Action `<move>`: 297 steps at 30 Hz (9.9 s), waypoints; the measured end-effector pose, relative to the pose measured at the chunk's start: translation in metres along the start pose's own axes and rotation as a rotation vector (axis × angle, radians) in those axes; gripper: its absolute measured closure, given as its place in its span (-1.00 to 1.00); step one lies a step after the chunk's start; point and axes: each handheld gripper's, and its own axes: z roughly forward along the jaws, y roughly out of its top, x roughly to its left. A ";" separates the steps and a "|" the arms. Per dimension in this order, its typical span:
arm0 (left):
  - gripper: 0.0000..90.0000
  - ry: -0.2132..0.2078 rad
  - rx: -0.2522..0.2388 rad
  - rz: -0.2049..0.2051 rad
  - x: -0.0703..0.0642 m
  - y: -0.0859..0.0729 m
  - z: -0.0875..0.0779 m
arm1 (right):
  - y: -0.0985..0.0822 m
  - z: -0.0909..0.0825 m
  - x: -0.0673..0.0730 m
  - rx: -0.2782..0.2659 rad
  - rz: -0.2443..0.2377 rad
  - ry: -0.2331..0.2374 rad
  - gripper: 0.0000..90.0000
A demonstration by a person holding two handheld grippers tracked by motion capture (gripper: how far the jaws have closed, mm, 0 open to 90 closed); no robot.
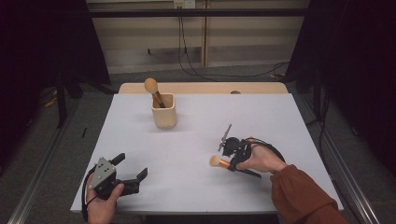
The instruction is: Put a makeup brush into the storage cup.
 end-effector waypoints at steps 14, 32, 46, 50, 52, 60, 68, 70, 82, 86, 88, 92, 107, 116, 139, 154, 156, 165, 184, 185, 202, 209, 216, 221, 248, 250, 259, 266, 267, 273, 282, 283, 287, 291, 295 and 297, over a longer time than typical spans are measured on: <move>-0.93 -0.004 0.009 -0.004 0.000 -0.001 0.000 | -0.010 -0.024 -0.005 -0.142 0.073 -0.006 0.66; -0.93 -0.004 0.016 -0.001 0.000 -0.001 0.000 | -0.030 -0.041 -0.016 -0.418 0.208 0.004 0.66; -0.93 -0.008 0.019 0.005 -0.001 -0.001 0.001 | -0.045 -0.039 -0.015 -0.612 0.279 -0.010 0.66; -0.93 -0.002 0.016 -0.004 0.000 -0.001 0.000 | -0.049 -0.038 -0.016 -0.674 0.289 -0.031 0.66; -0.93 -0.003 0.018 -0.002 0.000 -0.001 0.000 | -0.051 -0.037 -0.015 -0.710 0.292 -0.037 0.66; -0.93 -0.003 0.015 -0.009 -0.001 -0.001 0.000 | -0.057 -0.038 -0.012 -0.837 0.291 -0.051 0.66; -0.93 -0.002 0.009 -0.004 -0.001 0.000 0.000 | -0.061 -0.034 -0.008 -0.929 0.267 -0.064 0.66; -0.93 0.002 0.008 0.000 -0.001 0.001 0.000 | -0.062 -0.034 -0.007 -0.965 0.263 -0.070 0.66; -0.93 -0.020 -0.002 -0.001 -0.006 0.009 0.001 | -0.067 -0.029 -0.003 -1.109 0.214 -0.069 0.66; -0.93 -0.036 -0.007 -0.001 -0.011 0.013 0.003 | -0.069 -0.028 -0.001 -1.128 0.208 -0.059 0.66; -0.93 -0.044 -0.013 0.000 -0.013 0.016 0.004 | -0.068 -0.028 0.000 -1.134 0.201 -0.059 0.66; -0.93 -0.052 -0.020 0.006 -0.016 0.020 0.005 | -0.066 -0.028 0.004 -1.143 0.186 -0.043 0.66; -0.93 -0.103 -0.028 0.029 -0.031 0.038 0.015 | -0.060 -0.027 0.012 -1.158 0.154 0.004 0.66; -0.94 -0.142 -0.039 0.034 -0.042 0.050 0.030 | -0.055 -0.024 0.016 -1.157 0.136 0.026 0.66; -0.94 -0.327 -0.074 0.048 -0.089 0.095 0.082 | -0.048 -0.027 0.027 -1.185 0.102 0.067 0.66; -0.93 -0.395 -0.088 0.077 -0.113 0.113 0.104 | -0.042 -0.030 0.036 -1.191 0.072 0.084 0.66; -0.93 -0.403 -0.086 0.080 -0.115 0.115 0.106 | -0.042 -0.030 0.037 -1.193 0.068 0.087 0.66; -0.79 -0.421 -0.071 0.055 -0.119 0.113 0.116 | -0.040 -0.032 0.040 -1.199 0.058 0.091 0.66; 0.04 -0.462 -0.077 0.002 -0.120 0.109 0.123 | -0.040 -0.031 0.041 -1.208 0.062 0.089 0.66; 0.06 -0.460 -0.071 0.006 -0.120 0.109 0.123 | -0.040 -0.031 0.041 -1.209 0.062 0.087 0.66; 0.38 -0.508 -0.066 -0.032 -0.120 0.107 0.126 | -0.041 -0.031 0.040 -1.224 0.086 0.067 0.66; 0.58 -0.523 -0.065 -0.047 -0.116 0.107 0.126 | -0.041 -0.031 0.041 -1.222 0.083 0.068 0.66; 0.60 -0.529 -0.067 -0.041 -0.116 0.107 0.126 | -0.040 -0.031 0.041 -1.222 0.085 0.072 0.65; 0.61 -0.532 -0.067 -0.042 -0.116 0.107 0.126 | -0.040 -0.031 0.041 -1.223 0.088 0.075 0.64; 0.61 -0.511 -0.085 -0.054 -0.110 0.109 0.125 | -0.037 -0.026 0.042 -1.141 0.110 0.022 -0.43; 0.61 -0.507 -0.088 -0.055 -0.109 0.109 0.125 | -0.037 -0.027 0.042 -1.147 0.107 0.020 -0.53; 0.61 -0.491 -0.089 -0.057 -0.104 0.110 0.122 | -0.041 -0.029 0.041 -1.140 0.149 -0.011 -0.94; 0.61 -0.478 -0.090 -0.063 -0.097 0.111 0.119 | -0.048 -0.031 0.039 -1.137 0.156 -0.018 -0.97; 0.61 -0.479 -0.094 -0.068 -0.096 0.111 0.119 | -0.049 -0.031 0.039 -1.135 0.162 -0.026 -0.97; 0.61 -0.467 -0.097 -0.069 -0.090 0.112 0.116 | -0.057 -0.029 0.038 -1.143 0.225 -0.063 -0.97; 0.61 -0.425 -0.089 -0.073 -0.074 0.110 0.108 | -0.076 -0.029 0.035 -1.187 0.270 -0.107 -1.00; 0.61 -0.418 -0.089 -0.072 -0.072 0.110 0.107 | -0.079 -0.029 0.034 -1.183 0.280 -0.119 -1.00; 0.61 -0.394 -0.082 -0.071 -0.064 0.110 0.103 | -0.092 -0.028 0.034 -1.182 0.322 -0.210 -1.00; 0.61 -0.372 -0.089 -0.075 -0.055 0.112 0.097 | -0.101 -0.028 0.035 -1.167 0.361 -0.278 -1.00; 0.61 -0.353 -0.087 -0.077 -0.047 0.114 0.093 | -0.110 -0.027 0.033 -1.188 0.371 -0.258 -1.00; 0.61 -0.346 -0.081 -0.070 -0.043 0.115 0.091 | -0.114 -0.026 0.033 -1.193 0.383 -0.274 -1.00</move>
